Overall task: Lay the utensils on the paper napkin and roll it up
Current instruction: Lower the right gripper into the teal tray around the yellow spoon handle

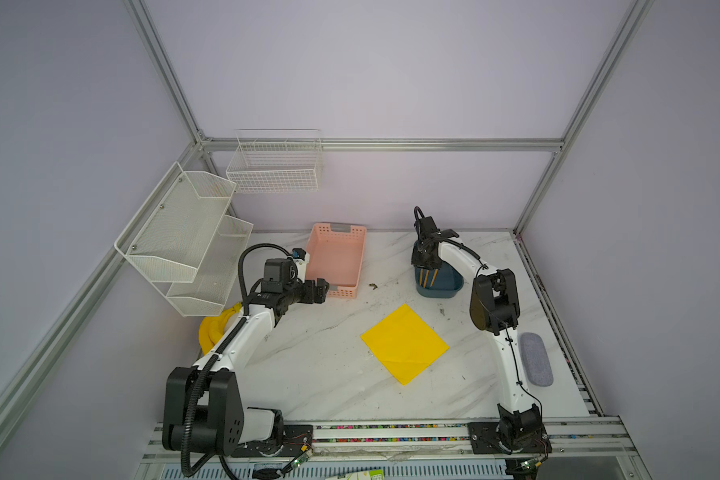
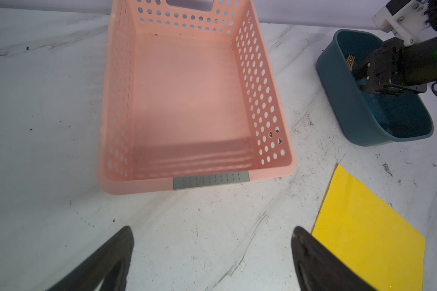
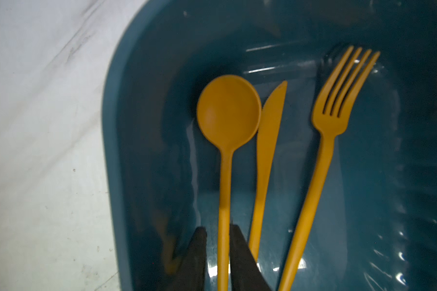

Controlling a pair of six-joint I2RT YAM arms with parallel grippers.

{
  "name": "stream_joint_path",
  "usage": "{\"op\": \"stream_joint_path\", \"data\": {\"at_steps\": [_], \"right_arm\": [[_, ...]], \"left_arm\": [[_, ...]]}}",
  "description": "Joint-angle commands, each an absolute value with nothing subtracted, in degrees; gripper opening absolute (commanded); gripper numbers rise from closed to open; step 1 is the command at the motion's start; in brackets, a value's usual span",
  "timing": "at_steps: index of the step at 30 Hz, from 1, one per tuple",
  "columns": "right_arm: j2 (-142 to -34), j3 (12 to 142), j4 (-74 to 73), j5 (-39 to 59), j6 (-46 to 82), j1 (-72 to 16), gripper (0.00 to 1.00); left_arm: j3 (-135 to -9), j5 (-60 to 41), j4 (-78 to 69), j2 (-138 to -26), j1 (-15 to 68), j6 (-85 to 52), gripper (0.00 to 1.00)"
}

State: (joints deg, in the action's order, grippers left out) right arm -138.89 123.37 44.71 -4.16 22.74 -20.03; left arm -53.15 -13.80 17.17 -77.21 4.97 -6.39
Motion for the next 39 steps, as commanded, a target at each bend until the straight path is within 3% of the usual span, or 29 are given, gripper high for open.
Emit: {"op": "stream_joint_path", "data": {"at_steps": [1, 39], "right_arm": [[-140.3, 125.7, 47.0, -5.3, 23.8, -20.1, 0.20], [-143.3, 124.8, 45.8, -4.6, 22.4, -20.0, 0.18]], "left_arm": [[-57.0, -13.3, 16.3, -75.0, 5.2, -5.7, 0.96], [-56.7, -12.5, 15.9, -74.8, 5.2, -5.5, 0.96]]}}
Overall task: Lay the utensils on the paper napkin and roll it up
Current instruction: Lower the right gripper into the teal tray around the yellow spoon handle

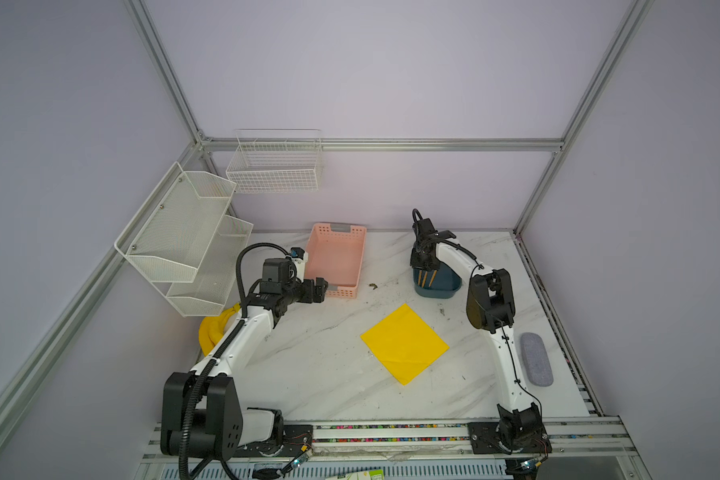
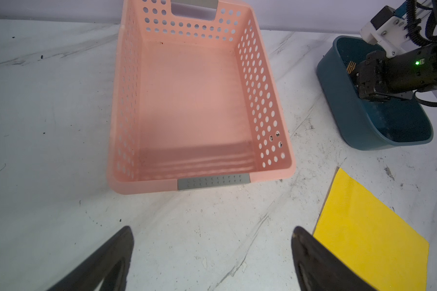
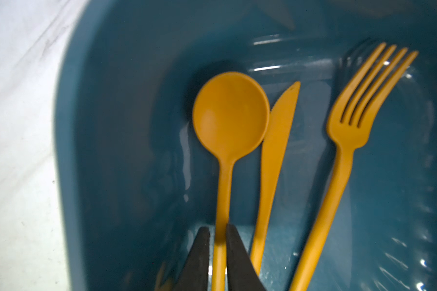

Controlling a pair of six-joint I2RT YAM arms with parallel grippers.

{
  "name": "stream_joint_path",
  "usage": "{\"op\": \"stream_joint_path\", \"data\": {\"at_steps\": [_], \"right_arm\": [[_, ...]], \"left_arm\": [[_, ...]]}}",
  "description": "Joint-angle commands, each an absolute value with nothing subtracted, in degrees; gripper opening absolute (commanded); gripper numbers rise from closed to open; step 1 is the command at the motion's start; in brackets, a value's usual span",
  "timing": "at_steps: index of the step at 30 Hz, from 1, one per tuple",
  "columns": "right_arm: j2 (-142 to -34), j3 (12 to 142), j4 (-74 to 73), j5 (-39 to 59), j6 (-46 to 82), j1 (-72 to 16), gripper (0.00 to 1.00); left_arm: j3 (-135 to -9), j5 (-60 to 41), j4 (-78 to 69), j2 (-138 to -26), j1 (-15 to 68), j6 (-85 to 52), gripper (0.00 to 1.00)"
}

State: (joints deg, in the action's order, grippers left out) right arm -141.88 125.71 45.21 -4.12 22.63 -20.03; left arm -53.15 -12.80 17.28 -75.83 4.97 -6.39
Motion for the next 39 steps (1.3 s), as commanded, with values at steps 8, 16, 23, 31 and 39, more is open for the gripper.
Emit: {"op": "stream_joint_path", "data": {"at_steps": [8, 16, 23, 31, 39], "right_arm": [[-141.5, 124.2, 45.5, -4.5, 21.9, -19.2, 0.13], [-138.5, 123.3, 45.7, -3.6, 20.4, -18.4, 0.11], [-136.3, 120.6, 45.6, -2.6, 17.6, -18.0, 0.11], [-135.7, 120.0, 46.6, 0.0, 15.5, -18.0, 0.11], [-135.5, 117.1, 46.4, 1.0, 13.2, -18.0, 0.11]], "left_arm": [[-56.9, -12.8, 15.8, -75.2, 5.2, -5.6, 0.96], [-56.9, -12.8, 15.9, -75.3, 5.2, -5.7, 0.96], [-56.9, -13.0, 15.8, -75.6, 5.2, -5.8, 0.96], [-56.9, -12.9, 15.8, -75.7, 5.2, -5.7, 0.96], [-56.9, -13.0, 15.8, -75.7, 5.2, -5.7, 0.96]]}}
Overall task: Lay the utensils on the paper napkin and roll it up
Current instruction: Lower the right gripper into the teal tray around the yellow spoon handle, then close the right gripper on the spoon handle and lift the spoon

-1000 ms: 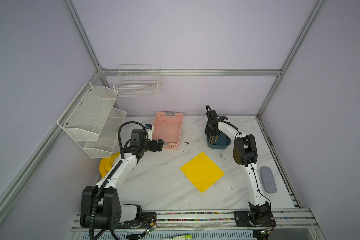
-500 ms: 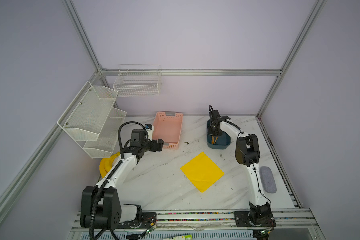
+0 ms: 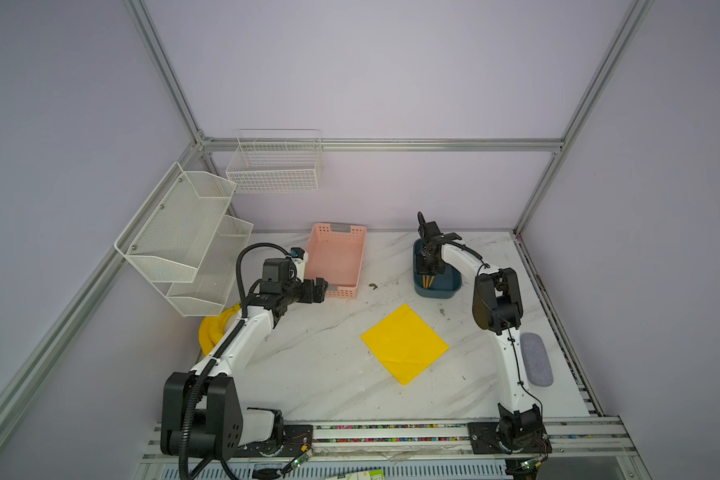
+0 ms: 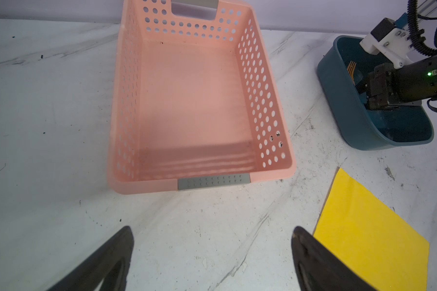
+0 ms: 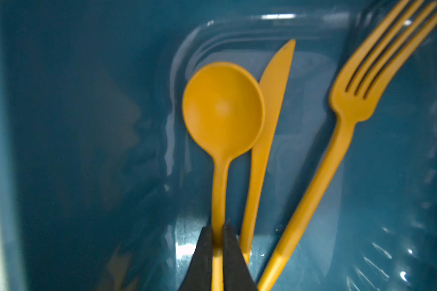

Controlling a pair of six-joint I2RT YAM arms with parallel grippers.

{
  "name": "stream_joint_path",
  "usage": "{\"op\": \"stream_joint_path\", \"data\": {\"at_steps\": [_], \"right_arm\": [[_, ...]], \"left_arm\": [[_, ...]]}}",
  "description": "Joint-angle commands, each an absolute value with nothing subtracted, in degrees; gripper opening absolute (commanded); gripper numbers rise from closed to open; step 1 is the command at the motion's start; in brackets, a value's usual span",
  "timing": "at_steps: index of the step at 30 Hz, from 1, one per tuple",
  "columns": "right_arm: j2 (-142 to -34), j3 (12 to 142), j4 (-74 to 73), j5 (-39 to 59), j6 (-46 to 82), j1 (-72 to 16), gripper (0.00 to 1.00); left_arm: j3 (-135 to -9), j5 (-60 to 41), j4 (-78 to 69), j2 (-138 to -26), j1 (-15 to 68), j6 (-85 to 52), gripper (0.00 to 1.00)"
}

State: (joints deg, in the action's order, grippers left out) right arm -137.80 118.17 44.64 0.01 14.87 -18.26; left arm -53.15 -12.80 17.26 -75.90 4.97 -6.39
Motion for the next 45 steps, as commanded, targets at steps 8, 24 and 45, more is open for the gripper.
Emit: {"op": "stream_joint_path", "data": {"at_steps": [8, 24, 45], "right_arm": [[-135.5, 118.4, 46.7, 0.5, 13.9, -18.0, 0.21], [-139.1, 125.6, 48.3, -1.7, 15.5, -17.8, 0.24], [-142.7, 124.8, 47.6, -1.8, 15.9, -17.7, 0.24]], "left_arm": [[-56.7, -12.6, 15.7, -75.3, 5.2, -5.6, 0.96], [-56.7, -12.7, 15.8, -75.6, 5.2, -5.6, 0.96], [-56.8, -12.5, 16.1, -75.6, 5.2, -5.4, 0.96]]}}
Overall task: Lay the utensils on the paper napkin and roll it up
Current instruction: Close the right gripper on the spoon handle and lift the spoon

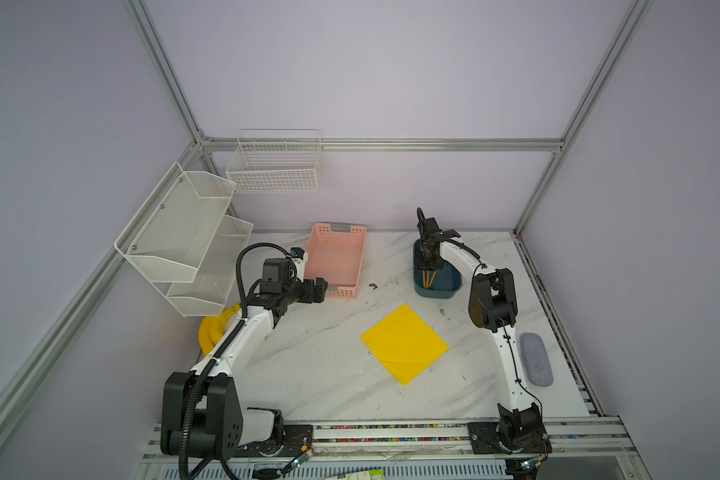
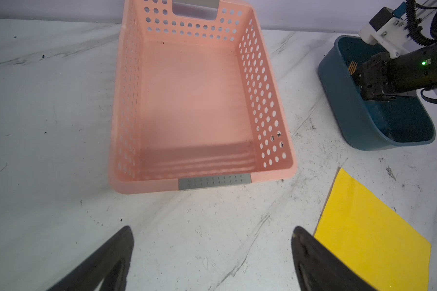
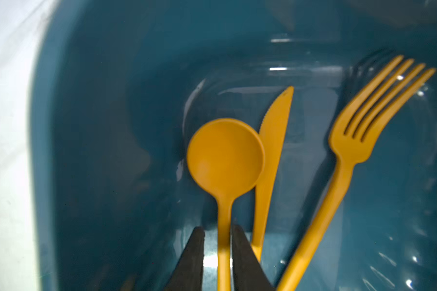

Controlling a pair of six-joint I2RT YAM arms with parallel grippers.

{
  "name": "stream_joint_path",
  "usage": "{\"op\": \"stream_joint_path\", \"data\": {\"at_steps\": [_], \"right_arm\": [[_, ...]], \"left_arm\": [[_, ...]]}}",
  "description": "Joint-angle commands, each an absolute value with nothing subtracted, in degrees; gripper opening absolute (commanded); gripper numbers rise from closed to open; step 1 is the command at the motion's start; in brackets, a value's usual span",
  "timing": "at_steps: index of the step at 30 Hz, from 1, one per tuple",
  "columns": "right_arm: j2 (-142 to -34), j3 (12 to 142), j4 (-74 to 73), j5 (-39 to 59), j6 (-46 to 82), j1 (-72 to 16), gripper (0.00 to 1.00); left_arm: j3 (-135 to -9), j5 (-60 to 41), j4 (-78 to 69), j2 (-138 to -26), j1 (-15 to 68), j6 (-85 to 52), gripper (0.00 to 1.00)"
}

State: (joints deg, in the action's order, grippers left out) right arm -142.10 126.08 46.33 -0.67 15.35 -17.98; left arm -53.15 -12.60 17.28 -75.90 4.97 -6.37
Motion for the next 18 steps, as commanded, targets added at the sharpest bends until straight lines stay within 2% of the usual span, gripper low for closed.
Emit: {"op": "stream_joint_path", "data": {"at_steps": [1, 18], "right_arm": [[-142.7, 124.5, 47.5, -1.9, 15.9, -17.7, 0.24], [-143.6, 122.0, 46.7, -3.2, 16.7, -17.8, 0.20]], "left_arm": [[-56.8, -12.5, 16.0, -75.6, 5.2, -5.3, 0.96], [-56.8, -12.2, 16.1, -75.5, 5.2, -5.2, 0.96]]}}
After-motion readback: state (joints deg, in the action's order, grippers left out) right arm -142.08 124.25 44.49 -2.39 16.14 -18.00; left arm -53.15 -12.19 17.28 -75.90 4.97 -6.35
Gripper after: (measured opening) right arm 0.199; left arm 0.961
